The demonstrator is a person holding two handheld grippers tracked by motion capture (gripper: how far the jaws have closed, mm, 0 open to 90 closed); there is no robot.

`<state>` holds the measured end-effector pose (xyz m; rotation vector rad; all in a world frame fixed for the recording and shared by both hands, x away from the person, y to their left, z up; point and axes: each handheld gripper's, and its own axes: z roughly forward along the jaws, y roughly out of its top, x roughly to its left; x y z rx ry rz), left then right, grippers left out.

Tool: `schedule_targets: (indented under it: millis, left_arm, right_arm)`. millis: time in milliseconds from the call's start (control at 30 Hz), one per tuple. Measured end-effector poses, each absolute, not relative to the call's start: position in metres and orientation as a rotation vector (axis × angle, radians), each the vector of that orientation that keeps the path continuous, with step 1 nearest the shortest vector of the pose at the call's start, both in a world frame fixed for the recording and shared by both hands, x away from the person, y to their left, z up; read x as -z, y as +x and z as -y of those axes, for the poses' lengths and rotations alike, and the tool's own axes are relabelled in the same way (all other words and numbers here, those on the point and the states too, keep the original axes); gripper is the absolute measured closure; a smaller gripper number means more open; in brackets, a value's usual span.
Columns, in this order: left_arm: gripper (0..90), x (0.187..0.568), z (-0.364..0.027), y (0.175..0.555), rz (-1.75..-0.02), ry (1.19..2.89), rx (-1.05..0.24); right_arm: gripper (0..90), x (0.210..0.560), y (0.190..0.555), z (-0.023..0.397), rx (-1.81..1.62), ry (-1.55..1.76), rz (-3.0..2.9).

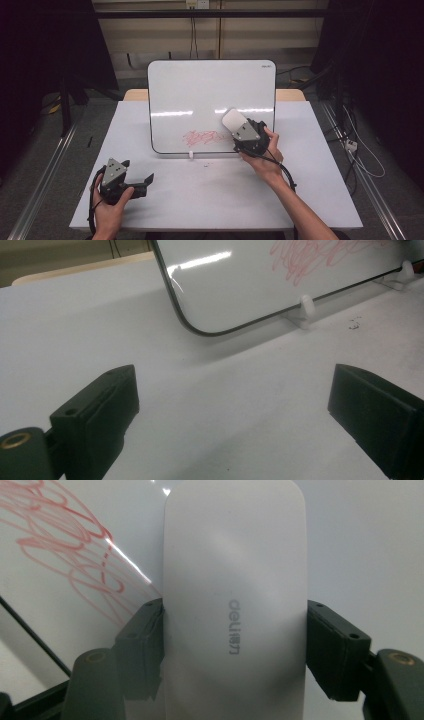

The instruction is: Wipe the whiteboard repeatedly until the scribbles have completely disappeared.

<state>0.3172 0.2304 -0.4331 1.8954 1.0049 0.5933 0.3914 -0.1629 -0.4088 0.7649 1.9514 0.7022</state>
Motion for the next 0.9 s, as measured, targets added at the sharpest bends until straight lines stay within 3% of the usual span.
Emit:
schedule_targets:
  millis: [900]
  left_arm:
    - [6.3, 0.433, -0.229, 0.317, -1.003, 1.898, -0.591]
  right_arm:
    - [31.8, 0.401, 0.399, 0.203, -0.754, 0.906, -1.904]
